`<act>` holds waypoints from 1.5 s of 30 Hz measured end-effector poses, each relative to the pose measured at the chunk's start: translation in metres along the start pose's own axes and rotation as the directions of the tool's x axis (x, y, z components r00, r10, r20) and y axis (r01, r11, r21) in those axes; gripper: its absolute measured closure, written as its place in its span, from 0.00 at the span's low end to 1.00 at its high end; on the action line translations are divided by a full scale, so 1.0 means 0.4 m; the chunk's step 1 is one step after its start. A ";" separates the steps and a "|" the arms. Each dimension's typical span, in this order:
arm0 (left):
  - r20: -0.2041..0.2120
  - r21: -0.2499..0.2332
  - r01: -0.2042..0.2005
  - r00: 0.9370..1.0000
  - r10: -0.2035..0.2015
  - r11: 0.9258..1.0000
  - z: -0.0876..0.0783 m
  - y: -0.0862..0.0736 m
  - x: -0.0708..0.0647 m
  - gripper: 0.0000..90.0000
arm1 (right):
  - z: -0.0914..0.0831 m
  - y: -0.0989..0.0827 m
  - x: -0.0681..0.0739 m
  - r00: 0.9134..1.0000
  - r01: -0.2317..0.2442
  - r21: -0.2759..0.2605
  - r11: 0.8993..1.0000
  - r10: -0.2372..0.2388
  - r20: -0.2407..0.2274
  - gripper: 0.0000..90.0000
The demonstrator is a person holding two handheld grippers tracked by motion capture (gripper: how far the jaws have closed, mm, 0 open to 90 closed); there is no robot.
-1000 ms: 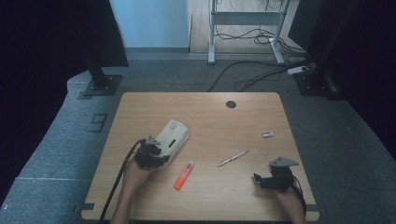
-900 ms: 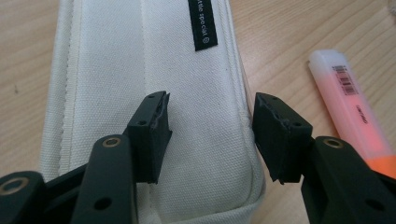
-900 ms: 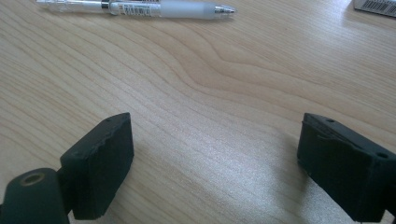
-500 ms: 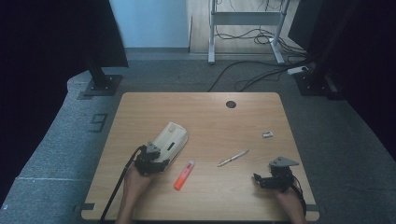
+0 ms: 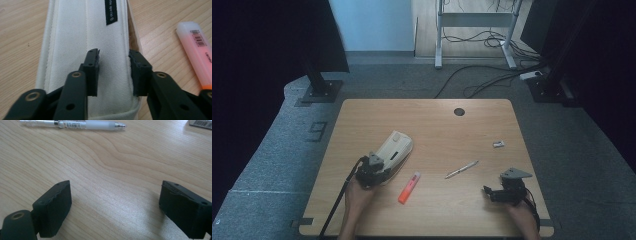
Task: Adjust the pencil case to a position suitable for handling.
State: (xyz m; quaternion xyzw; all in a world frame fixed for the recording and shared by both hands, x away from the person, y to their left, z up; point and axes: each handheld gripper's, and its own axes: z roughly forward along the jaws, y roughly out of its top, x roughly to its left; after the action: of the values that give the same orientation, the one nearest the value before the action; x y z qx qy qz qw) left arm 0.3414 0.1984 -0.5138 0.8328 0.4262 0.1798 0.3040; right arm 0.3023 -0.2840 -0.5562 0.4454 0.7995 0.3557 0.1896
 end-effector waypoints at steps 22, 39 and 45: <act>0.139 -0.089 0.121 0.984 -0.108 0.989 -0.072 0.012 0.068 0.84 | 0.000 0.000 0.000 1.000 0.000 0.000 1.000 0.000 0.000 0.12; 0.114 -0.114 0.097 0.990 -0.083 0.989 -0.079 0.012 0.066 0.85 | -0.001 0.000 -0.002 1.000 -0.004 -0.001 1.000 0.004 -0.005 0.12; 0.119 -0.111 0.087 0.990 -0.073 0.990 -0.082 0.011 0.067 0.84 | -0.005 0.010 -0.021 1.000 -0.023 0.008 1.000 0.023 -0.008 0.13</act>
State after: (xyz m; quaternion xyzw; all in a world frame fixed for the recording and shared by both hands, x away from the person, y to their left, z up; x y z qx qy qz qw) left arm 0.3412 0.2299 -0.4853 0.8049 0.4300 0.1437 0.3829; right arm 0.3078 -0.2904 -0.5518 0.4540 0.7963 0.3567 0.1805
